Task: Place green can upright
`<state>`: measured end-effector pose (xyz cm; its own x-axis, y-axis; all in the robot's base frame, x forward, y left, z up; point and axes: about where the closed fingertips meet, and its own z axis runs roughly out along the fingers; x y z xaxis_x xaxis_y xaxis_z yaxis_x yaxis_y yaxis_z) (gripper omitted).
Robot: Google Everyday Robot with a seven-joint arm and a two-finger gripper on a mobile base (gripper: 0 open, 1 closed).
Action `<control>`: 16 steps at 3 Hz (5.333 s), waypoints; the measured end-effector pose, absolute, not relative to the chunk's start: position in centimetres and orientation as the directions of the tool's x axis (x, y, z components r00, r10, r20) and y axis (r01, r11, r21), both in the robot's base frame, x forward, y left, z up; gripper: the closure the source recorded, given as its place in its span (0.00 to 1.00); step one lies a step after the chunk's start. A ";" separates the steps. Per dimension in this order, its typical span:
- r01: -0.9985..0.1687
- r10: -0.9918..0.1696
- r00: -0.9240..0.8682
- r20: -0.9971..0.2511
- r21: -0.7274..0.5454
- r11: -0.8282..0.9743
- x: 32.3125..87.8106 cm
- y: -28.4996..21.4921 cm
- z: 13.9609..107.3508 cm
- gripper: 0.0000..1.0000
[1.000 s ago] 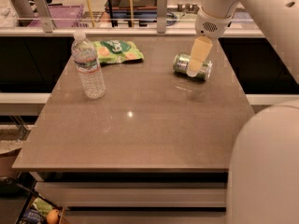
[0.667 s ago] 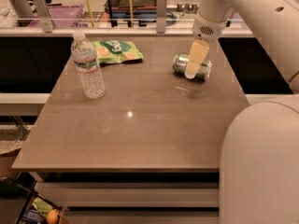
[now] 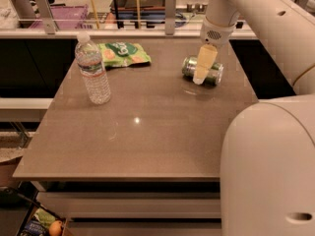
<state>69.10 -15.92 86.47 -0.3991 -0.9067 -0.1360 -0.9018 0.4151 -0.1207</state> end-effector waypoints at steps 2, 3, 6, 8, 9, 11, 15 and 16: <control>-0.895 -0.902 -0.416 -0.113 -0.126 0.428 69.6 -16.0 85.9 0.00; -0.895 -0.902 -0.416 -0.113 -0.126 0.428 69.6 -16.0 85.9 0.00; -0.831 -0.843 -0.533 -0.071 -0.139 0.538 70.5 -15.8 84.2 0.15; -0.825 -0.835 -0.544 -0.080 -0.130 0.550 70.5 -15.6 83.0 0.61; -0.825 -0.835 -0.543 -0.084 -0.132 0.550 70.7 -15.5 82.6 0.85; -0.825 -0.836 -0.542 -0.086 -0.133 0.549 70.8 -15.4 82.7 1.00; -0.808 -0.811 -0.461 -0.361 -0.207 0.552 67.8 -17.7 89.6 1.00; -0.805 -0.788 -0.414 -0.456 -0.221 0.551 68.4 -17.7 91.4 1.00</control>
Offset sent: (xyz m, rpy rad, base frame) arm -0.0062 -0.0066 -0.0009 -0.0442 0.0433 -0.0264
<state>68.41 -17.70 91.36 -0.4140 -0.7880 -0.4557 -0.8049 0.5507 -0.2211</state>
